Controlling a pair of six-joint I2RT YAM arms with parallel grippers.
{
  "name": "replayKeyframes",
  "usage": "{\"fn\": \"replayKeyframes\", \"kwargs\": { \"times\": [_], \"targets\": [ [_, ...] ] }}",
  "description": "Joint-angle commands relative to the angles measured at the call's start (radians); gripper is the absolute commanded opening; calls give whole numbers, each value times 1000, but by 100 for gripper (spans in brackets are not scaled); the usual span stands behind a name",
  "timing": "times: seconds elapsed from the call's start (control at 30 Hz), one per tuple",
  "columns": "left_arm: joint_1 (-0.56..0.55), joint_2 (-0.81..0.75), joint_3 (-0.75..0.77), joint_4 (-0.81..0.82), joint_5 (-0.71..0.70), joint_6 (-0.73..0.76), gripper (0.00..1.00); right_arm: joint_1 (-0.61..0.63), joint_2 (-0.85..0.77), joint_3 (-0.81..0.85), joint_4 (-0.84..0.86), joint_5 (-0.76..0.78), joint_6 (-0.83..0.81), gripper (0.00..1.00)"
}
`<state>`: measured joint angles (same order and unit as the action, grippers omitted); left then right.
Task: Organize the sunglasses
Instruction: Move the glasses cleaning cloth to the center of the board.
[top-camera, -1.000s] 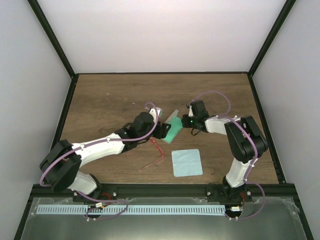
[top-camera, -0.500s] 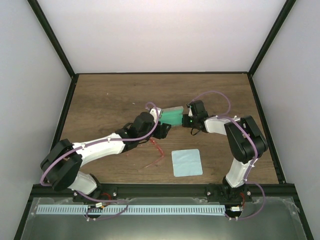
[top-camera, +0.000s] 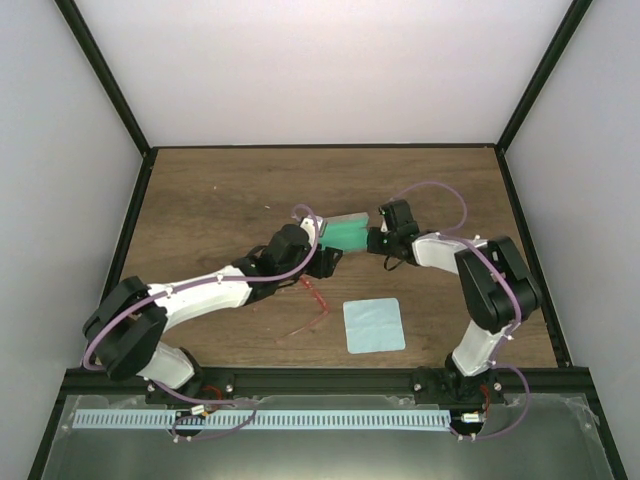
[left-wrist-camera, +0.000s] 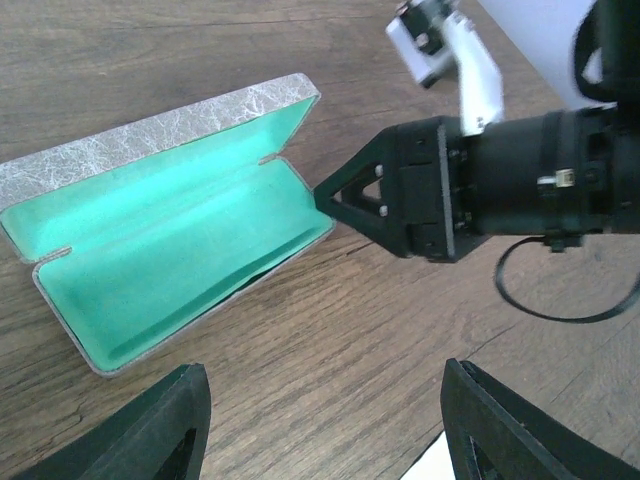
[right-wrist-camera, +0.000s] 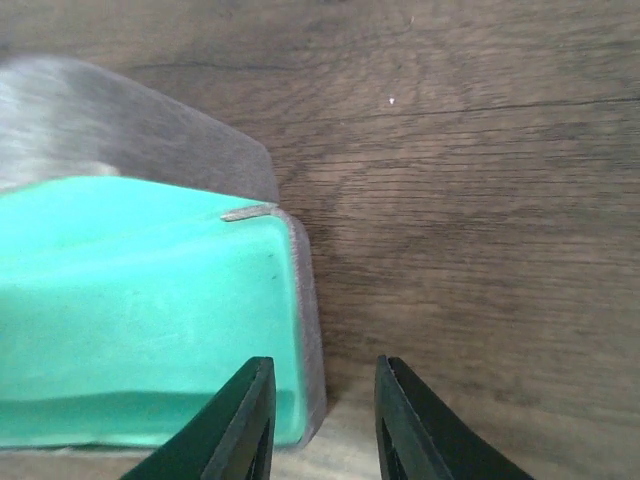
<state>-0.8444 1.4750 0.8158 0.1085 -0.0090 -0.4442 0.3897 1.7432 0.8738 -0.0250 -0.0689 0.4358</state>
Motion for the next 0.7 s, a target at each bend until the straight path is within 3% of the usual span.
{"fn": "replayKeyframes", "kwargs": {
  "times": [0.0,0.27,0.5,0.67],
  "targets": [
    [1,23,29,0,9,10,65,4,-122,-16,-30,5,21,31],
    [-21,93,41,38,81,20,63,6,-404,-182,-82,37,61,34],
    [-141,211,140,-12,104,40,45,5,-772,-430,-93,-51,199,10],
    [-167,261,192,-104,132,9,36,5,-962,-537,-147,-65,215,3]
  ]
}}
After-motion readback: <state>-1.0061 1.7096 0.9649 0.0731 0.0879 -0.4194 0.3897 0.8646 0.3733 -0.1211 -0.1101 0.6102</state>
